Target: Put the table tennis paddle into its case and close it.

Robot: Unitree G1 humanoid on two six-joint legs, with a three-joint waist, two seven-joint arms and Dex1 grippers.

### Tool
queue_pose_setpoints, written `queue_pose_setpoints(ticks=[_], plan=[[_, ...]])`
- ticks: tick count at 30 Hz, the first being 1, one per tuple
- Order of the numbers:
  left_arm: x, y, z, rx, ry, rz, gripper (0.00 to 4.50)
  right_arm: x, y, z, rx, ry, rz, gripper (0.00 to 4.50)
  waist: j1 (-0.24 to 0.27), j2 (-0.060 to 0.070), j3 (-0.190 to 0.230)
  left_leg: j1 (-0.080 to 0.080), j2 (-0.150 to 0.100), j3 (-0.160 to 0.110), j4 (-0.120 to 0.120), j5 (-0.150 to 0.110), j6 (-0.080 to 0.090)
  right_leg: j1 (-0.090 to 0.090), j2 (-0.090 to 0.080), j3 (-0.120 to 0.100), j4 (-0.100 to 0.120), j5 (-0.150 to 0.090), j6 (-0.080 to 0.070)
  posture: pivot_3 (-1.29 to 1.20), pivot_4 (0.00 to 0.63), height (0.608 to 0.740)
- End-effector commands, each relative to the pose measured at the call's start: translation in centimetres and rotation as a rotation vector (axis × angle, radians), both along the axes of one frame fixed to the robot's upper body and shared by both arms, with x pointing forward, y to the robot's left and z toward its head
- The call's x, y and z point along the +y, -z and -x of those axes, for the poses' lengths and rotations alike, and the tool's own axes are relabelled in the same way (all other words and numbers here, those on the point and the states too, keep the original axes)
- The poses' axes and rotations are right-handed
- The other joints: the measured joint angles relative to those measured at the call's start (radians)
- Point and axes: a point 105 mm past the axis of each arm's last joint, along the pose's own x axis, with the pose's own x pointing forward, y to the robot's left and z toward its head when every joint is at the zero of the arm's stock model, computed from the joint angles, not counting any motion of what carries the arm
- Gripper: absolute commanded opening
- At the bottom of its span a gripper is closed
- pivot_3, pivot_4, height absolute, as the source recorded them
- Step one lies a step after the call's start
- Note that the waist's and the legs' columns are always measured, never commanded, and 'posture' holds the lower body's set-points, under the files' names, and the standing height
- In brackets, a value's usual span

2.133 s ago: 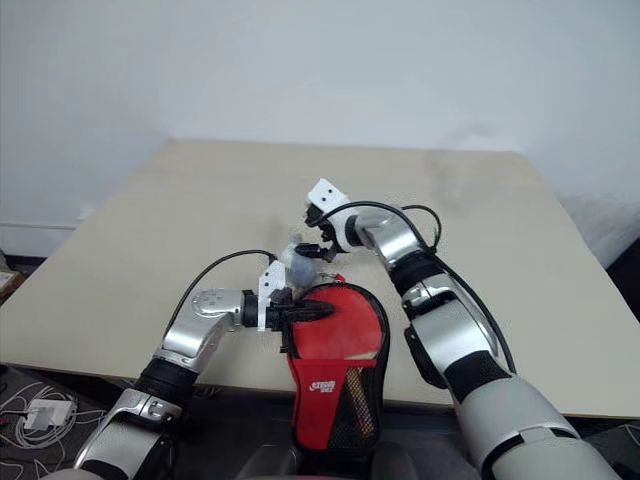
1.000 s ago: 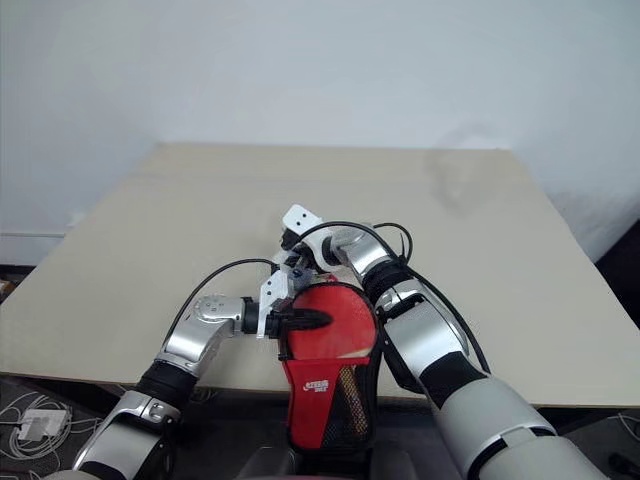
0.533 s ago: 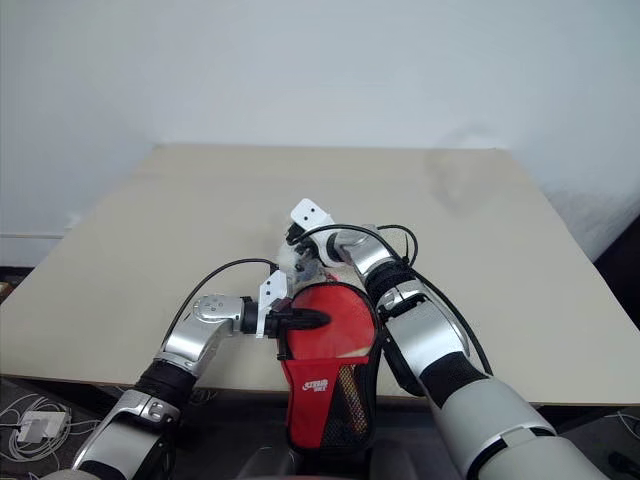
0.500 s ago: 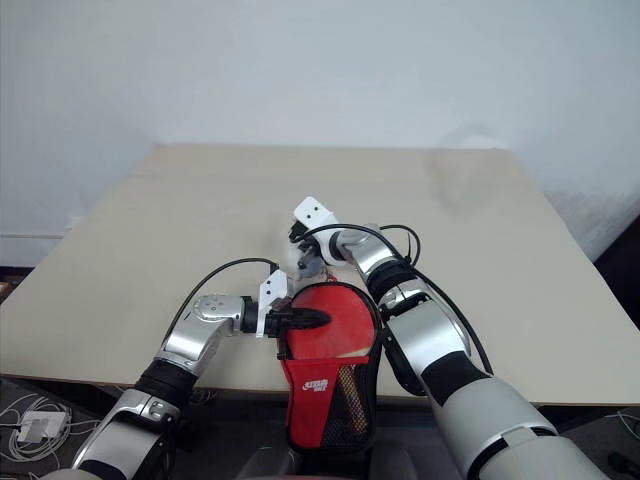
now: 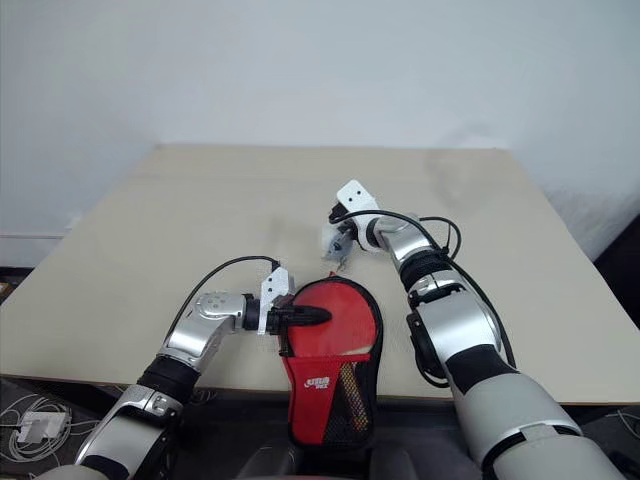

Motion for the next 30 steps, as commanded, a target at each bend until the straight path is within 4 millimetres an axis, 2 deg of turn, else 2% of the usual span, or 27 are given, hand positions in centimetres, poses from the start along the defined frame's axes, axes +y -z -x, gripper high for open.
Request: queue_pose_setpoints(ticks=[1,8,14,21,30], plan=[[0.2,0.7,0.1,0.014,0.005,-0.035,0.00,-2.1,-4.0,-1.2,-0.131,0.021,0.010,0.01,0.000,0.000,0.000,0.000,0.000,0.000,0.000,0.000,0.000,0.000,0.000,0.000,0.000,0.000,0.000,0.00,0.000,0.707],[0.2,0.7,0.1,0.020,0.010,-0.041,0.00,-4.3,-2.9,-0.2,-0.085,0.023,0.018,0.01,0.001,0.000,0.000,0.000,0.000,0.000,0.001,0.000,0.000,0.001,0.000,0.000,0.000,0.000,0.000,0.00,0.000,0.707],[0.2,0.8,0.0,0.020,0.014,-0.043,0.00,-4.9,-1.2,1.3,-0.022,0.016,0.011,0.01,0.000,0.000,0.000,0.000,0.000,0.000,0.002,0.000,0.000,0.001,-0.001,0.000,0.000,0.000,0.000,0.00,0.000,0.707],[0.2,0.8,-0.1,0.024,0.016,-0.052,0.00,-5.1,-0.4,2.9,0.008,0.006,0.002,0.01,0.001,0.000,0.000,0.000,0.000,-0.001,0.002,0.000,0.000,0.002,-0.001,0.000,0.000,0.000,0.000,0.00,0.000,0.707],[0.3,1.3,-0.2,0.030,0.014,-0.066,0.00,-6.3,-0.5,4.5,0.021,0.037,-0.030,0.01,0.003,0.000,0.000,0.000,0.000,-0.001,0.003,0.000,0.000,0.002,-0.001,-0.001,-0.001,0.000,0.001,0.00,0.000,0.707]])
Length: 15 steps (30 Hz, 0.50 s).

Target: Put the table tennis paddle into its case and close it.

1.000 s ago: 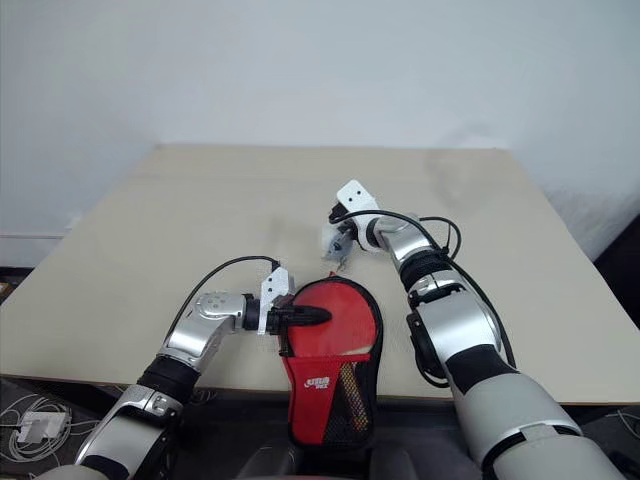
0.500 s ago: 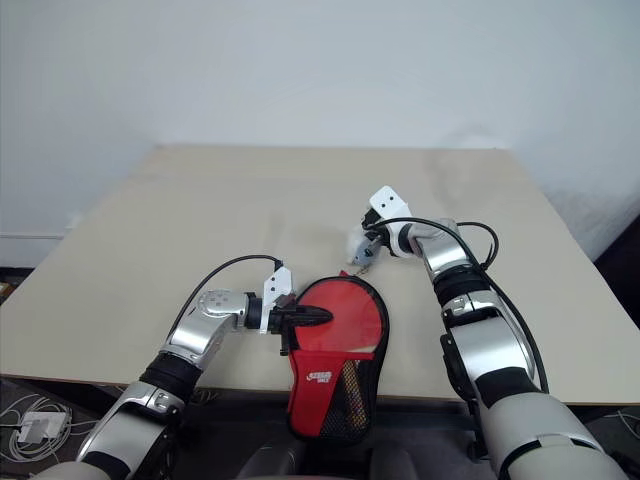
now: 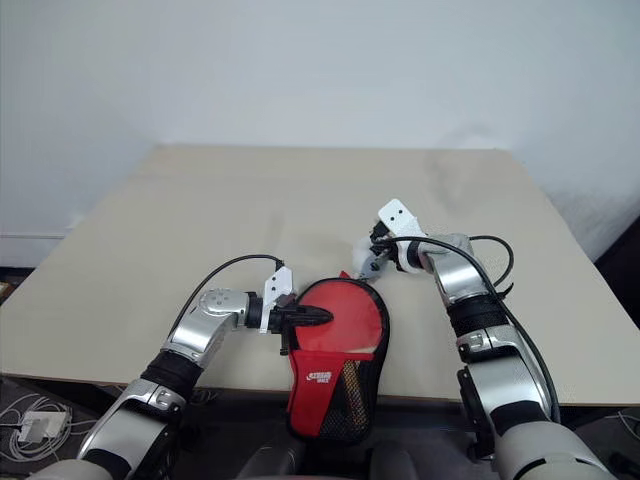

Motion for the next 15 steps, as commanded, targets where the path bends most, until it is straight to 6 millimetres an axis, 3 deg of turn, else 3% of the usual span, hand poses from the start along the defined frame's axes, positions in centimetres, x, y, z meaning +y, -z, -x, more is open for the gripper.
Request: queue_pose_setpoints(ticks=[1,15], plan=[[0.5,1.1,0.0,0.021,-0.010,-0.049,0.00,-1.0,-1.7,0.3,-0.048,0.024,-0.020,0.01,0.001,0.000,0.000,0.000,0.000,0.000,0.000,0.000,0.000,0.000,0.000,0.000,0.000,0.000,0.000,0.00,0.000,0.707],[0.6,3.1,0.7,0.046,-0.024,-0.048,0.00,-4.4,-1.9,3.4,-0.012,0.122,-0.038,0.01,0.019,0.000,-0.001,0.000,0.000,-0.001,0.001,-0.001,0.001,0.004,-0.003,-0.004,-0.005,0.000,0.001,0.00,0.000,0.707]])
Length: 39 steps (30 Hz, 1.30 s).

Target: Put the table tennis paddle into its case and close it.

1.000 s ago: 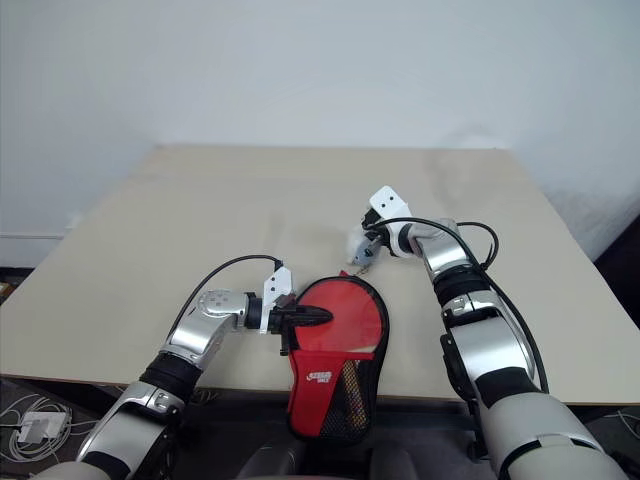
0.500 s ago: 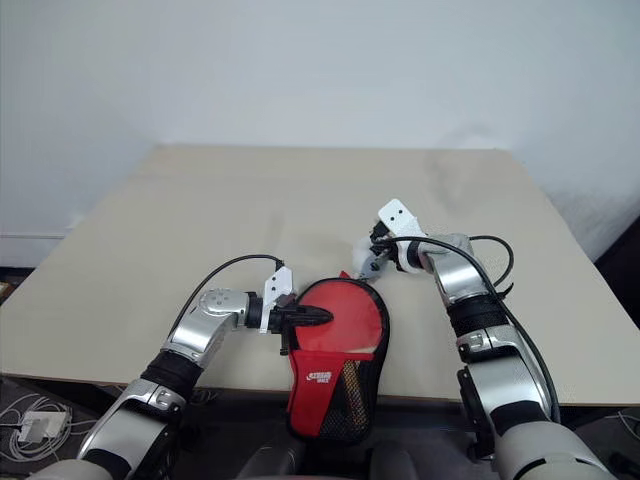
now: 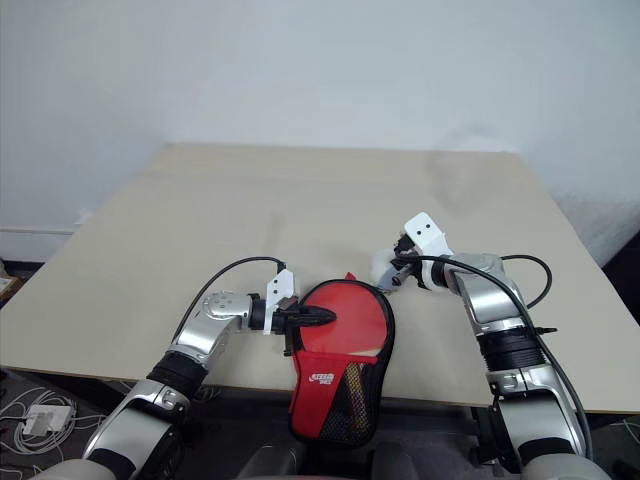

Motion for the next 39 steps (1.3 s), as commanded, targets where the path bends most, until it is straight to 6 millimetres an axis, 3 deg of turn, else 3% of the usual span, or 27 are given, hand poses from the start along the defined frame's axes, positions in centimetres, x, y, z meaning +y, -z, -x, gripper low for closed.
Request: queue_pose_setpoints(ticks=[1,11,19,25,30,38,39], plan=[[0.9,2.5,0.6,0.075,-0.022,-0.077,0.00,-1.0,-2.1,0.2,-0.053,0.026,-0.014,0.01,0.000,0.000,0.000,0.000,0.000,0.000,0.000,0.000,0.000,0.000,0.000,0.000,0.000,0.000,0.000,0.00,0.000,0.707],[1.1,2.7,0.4,0.077,-0.019,-0.088,0.00,-3.3,-2.8,2.7,-0.041,0.049,-0.027,0.01,0.014,0.000,-0.001,0.000,0.000,-0.001,0.001,-0.001,0.001,0.002,-0.004,-0.005,-0.001,-0.003,0.005,0.00,0.000,0.707],[1.2,2.7,0.4,0.079,-0.009,-0.097,0.00,-3.5,-2.2,5.8,0.001,-0.023,-0.021,0.01,0.017,-0.001,0.000,0.000,-0.004,-0.001,0.001,-0.002,0.003,0.005,-0.011,-0.008,-0.002,-0.005,0.008,0.00,0.000,0.707],[1.2,2.6,0.2,0.078,-0.003,-0.102,0.00,-4.0,-1.6,5.1,0.011,0.033,-0.009,0.01,0.017,-0.001,0.000,0.000,-0.004,-0.001,0.002,-0.002,0.004,0.006,-0.012,-0.009,-0.002,-0.006,0.008,0.00,0.000,0.707],[1.1,2.6,0.1,0.076,0.002,-0.107,0.00,-4.3,-1.4,4.9,0.032,0.021,0.022,1.59,0.017,-0.001,-0.001,0.000,-0.004,-0.001,0.002,-0.002,0.004,0.006,-0.012,-0.009,-0.003,-0.005,0.008,0.00,0.000,0.707],[0.8,2.5,0.0,0.070,0.006,-0.107,0.00,-5.6,-5.0,5.7,0.011,-0.211,0.156,4.45,0.015,-0.001,-0.001,0.000,-0.004,-0.001,0.003,-0.002,0.005,0.007,-0.013,-0.010,-0.003,-0.006,0.009,0.00,0.000,0.707],[0.7,2.5,0.0,0.069,0.006,-0.107,0.00,-5.6,-5.6,5.6,0.008,-0.235,0.162,4.48,0.014,-0.001,0.000,0.000,-0.004,-0.001,0.003,-0.002,0.005,0.007,-0.013,-0.010,-0.003,-0.006,0.008,0.00,0.000,0.707]])
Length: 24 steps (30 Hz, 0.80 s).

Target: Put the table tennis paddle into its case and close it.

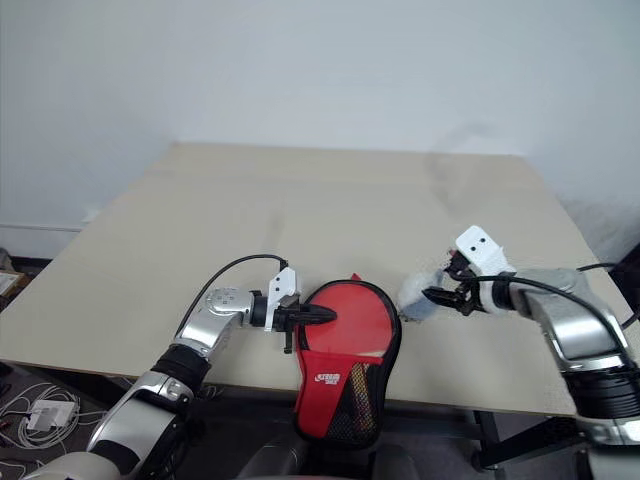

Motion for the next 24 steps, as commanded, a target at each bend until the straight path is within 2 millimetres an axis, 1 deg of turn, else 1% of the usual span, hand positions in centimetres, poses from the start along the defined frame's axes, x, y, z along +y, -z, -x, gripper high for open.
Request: queue_pose_setpoints(ticks=[1,3,5,7,10,15,19,24], plan=[[0.8,2.4,0.5,0.064,-0.020,-0.086,0.00,0.5,-3.3,-0.7,-0.064,-0.124,0.008,4.48,-0.003,0.000,0.000,0.000,0.000,0.000,0.000,0.000,0.000,0.000,0.000,0.000,0.000,0.000,0.000,0.00,0.000,0.707],[0.8,2.3,0.4,0.062,-0.021,-0.086,0.00,1.0,-4.7,-1.5,-0.080,-0.171,0.007,4.48,-0.005,0.001,0.000,0.000,0.001,0.000,0.001,0.000,0.000,0.000,0.000,0.000,0.000,0.000,-0.001,0.00,0.000,0.707],[0.8,2.4,0.3,0.062,-0.022,-0.087,0.00,1.3,-5.1,-2.3,-0.073,-0.188,0.001,4.48,-0.003,0.001,0.000,0.000,0.001,0.000,0.001,0.000,0.000,0.000,-0.001,-0.001,0.000,-0.001,-0.001,0.00,0.000,0.707],[0.8,2.4,0.3,0.061,-0.024,-0.088,0.00,2.1,-5.2,-3.5,-0.055,-0.197,-0.021,4.48,-0.003,0.000,-0.001,0.000,0.001,0.000,0.001,0.000,0.000,0.000,-0.001,-0.001,0.000,-0.001,-0.001,0.00,0.000,0.707],[0.8,2.4,0.2,0.058,-0.027,-0.089,0.00,2.6,-4.3,-5.6,-0.007,-0.162,-0.040,4.48,-0.003,-0.001,-0.001,0.000,0.000,0.000,0.001,-0.001,0.000,0.000,-0.001,-0.001,0.000,0.000,-0.001,0.00,0.000,0.707],[0.8,2.5,0.2,0.053,-0.032,-0.089,0.00,3.6,-2.7,-7.1,0.068,-0.190,-0.050,4.48,0.000,-0.001,-0.001,-0.001,-0.001,0.000,0.001,-0.001,0.001,-0.001,0.000,-0.001,0.000,0.001,0.001,0.00,0.000,0.707],[0.8,2.6,0.2,0.051,-0.037,-0.087,0.00,4.3,-1.1,-7.8,0.143,-0.195,-0.052,4.48,-0.001,0.000,-0.001,0.000,-0.001,0.000,0.001,-0.001,0.001,-0.001,0.001,-0.001,0.001,0.001,0.001,0.00,0.000,0.707],[0.9,2.7,0.2,0.048,-0.044,-0.089,0.00,3.7,1.3,-7.7,0.223,-0.199,-0.004,4.48,0.000,0.000,-0.002,0.000,-0.002,0.000,0.001,-0.001,0.001,-0.001,0.001,-0.001,0.001,0.001,0.001,0.00,0.000,0.707]])
